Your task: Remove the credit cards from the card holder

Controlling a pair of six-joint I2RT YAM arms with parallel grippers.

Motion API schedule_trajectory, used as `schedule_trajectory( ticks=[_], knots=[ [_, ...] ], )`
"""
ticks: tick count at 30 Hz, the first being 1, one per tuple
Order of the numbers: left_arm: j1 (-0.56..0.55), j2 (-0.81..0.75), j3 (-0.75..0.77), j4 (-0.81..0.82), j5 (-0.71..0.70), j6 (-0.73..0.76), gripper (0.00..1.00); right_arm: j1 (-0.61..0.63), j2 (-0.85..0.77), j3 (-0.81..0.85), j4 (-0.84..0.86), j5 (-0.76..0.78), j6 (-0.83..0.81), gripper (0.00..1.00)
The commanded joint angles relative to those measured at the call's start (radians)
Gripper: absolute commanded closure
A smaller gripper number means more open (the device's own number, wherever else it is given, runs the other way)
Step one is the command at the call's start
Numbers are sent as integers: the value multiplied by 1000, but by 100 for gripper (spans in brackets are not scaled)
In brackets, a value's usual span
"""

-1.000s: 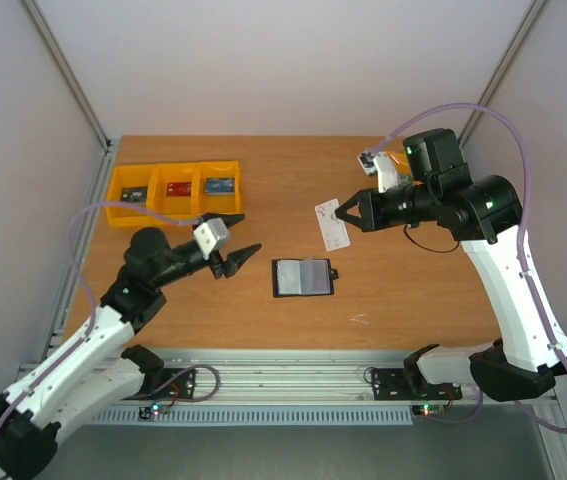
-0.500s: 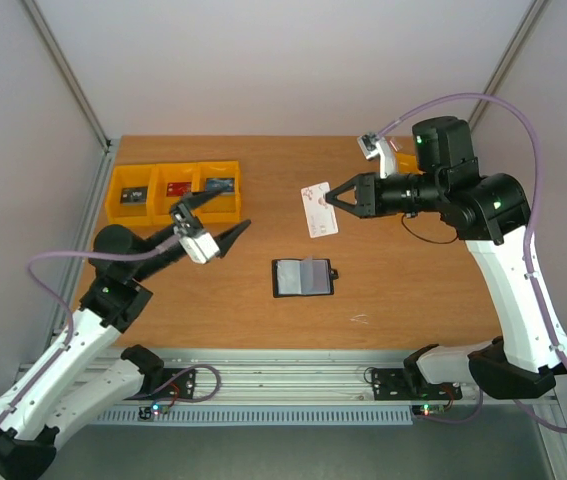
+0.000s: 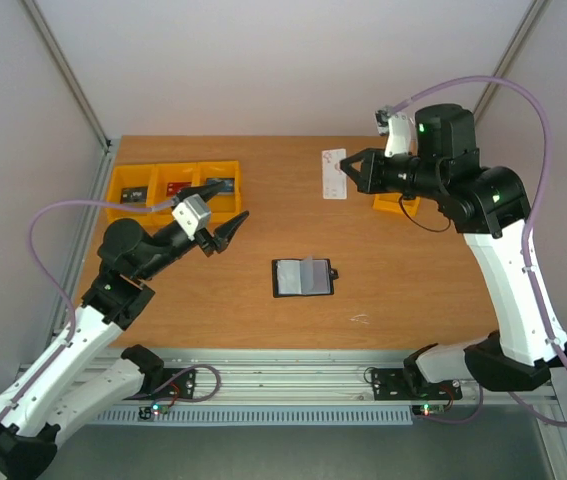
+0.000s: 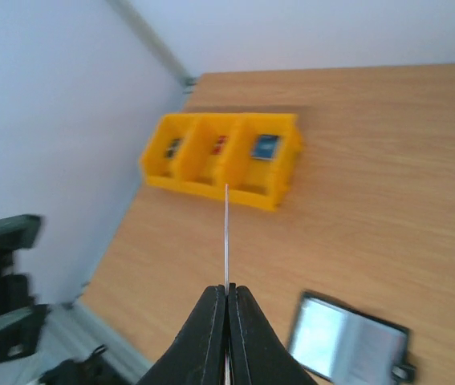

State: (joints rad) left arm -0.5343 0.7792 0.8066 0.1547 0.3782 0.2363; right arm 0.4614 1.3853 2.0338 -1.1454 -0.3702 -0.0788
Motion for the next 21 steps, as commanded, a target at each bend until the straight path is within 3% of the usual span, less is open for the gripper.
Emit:
schedule_trajectory(
  ticks=[1,4,6,15,21],
  knots=[
    [0,16,-38,-47,-129,-169,29,-14,-99,-147,58,336,56,99],
    [-1,22,-64,-77,-207,-209,28,-63,-189,-313,144,490,152,99],
    [-1,20,-86,-93,-245,-239,28,-126,-234,-439,202,515,216,99],
    [3,-11,-148,-143,-308,-280,28,-461,-230,-870,372,292,570,99],
    [11,1,-155,-149,-334,-277,27,-550,-167,-1024,447,326,666,99]
  ],
)
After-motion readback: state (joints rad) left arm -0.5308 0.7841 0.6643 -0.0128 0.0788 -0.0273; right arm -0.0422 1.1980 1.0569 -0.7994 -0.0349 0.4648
